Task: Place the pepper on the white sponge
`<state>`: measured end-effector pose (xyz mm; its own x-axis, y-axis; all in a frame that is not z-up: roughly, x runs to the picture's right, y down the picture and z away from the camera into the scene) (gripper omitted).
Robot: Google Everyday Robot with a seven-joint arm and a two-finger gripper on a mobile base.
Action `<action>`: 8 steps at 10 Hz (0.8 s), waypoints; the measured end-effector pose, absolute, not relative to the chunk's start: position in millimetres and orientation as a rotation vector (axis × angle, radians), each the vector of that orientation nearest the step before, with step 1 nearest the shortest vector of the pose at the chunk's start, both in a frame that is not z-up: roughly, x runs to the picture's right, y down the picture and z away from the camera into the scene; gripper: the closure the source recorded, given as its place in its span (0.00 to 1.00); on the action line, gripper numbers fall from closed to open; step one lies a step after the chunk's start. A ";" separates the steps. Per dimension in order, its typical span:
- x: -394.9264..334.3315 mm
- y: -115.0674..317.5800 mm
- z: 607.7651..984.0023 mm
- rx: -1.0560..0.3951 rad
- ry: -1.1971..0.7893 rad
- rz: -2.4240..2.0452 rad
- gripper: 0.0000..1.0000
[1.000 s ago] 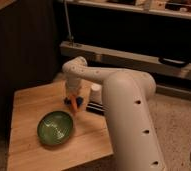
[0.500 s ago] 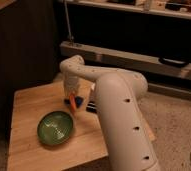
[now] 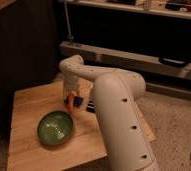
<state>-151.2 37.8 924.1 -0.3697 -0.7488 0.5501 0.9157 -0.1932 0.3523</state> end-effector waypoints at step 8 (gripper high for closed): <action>-121.8 11.4 912.5 -0.309 -0.762 -1.705 0.20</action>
